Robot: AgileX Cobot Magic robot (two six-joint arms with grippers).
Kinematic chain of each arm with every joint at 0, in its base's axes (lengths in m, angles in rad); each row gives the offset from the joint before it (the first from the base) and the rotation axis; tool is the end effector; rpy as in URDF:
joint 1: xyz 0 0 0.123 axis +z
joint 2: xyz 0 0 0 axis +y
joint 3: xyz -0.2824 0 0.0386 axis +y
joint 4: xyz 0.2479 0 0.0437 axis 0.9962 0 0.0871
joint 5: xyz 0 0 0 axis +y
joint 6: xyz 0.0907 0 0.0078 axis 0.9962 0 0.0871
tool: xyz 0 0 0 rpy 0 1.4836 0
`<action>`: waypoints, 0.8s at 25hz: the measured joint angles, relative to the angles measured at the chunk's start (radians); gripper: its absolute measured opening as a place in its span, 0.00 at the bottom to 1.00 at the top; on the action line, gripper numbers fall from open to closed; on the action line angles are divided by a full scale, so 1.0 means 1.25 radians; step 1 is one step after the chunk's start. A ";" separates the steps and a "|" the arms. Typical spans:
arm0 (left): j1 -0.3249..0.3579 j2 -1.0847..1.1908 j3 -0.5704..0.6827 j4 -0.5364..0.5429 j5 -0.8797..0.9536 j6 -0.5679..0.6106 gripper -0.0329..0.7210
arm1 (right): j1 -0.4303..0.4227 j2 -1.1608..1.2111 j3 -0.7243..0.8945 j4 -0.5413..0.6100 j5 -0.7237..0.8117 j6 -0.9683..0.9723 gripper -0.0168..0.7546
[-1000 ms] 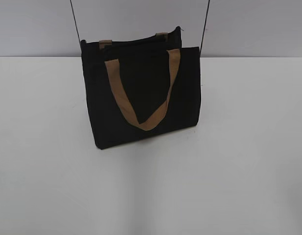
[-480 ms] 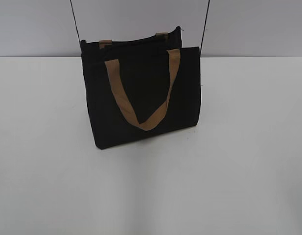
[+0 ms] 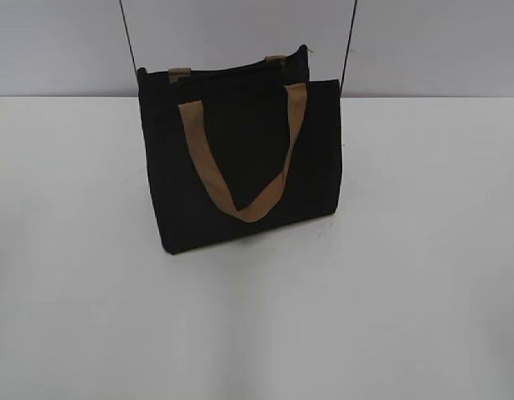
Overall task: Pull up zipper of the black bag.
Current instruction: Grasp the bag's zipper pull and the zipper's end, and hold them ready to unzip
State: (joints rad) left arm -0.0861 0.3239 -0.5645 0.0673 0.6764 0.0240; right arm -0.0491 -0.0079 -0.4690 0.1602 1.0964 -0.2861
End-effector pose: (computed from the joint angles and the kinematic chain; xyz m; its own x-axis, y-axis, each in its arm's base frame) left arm 0.0605 -0.0014 0.3199 -0.3347 0.1055 -0.9364 0.0723 0.9937 0.0862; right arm -0.0041 0.0131 0.2665 -0.4755 -0.1856 -0.8599 -0.1782 0.9776 -0.1125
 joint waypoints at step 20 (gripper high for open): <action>-0.109 0.808 0.116 -0.027 -1.019 0.012 0.69 | 0.000 0.000 0.000 0.000 0.000 0.000 0.54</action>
State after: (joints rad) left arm -0.2223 1.3343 -0.4192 0.0339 -0.5973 0.0388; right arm -0.0491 -0.0079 -0.4690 0.1602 1.0964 -0.2861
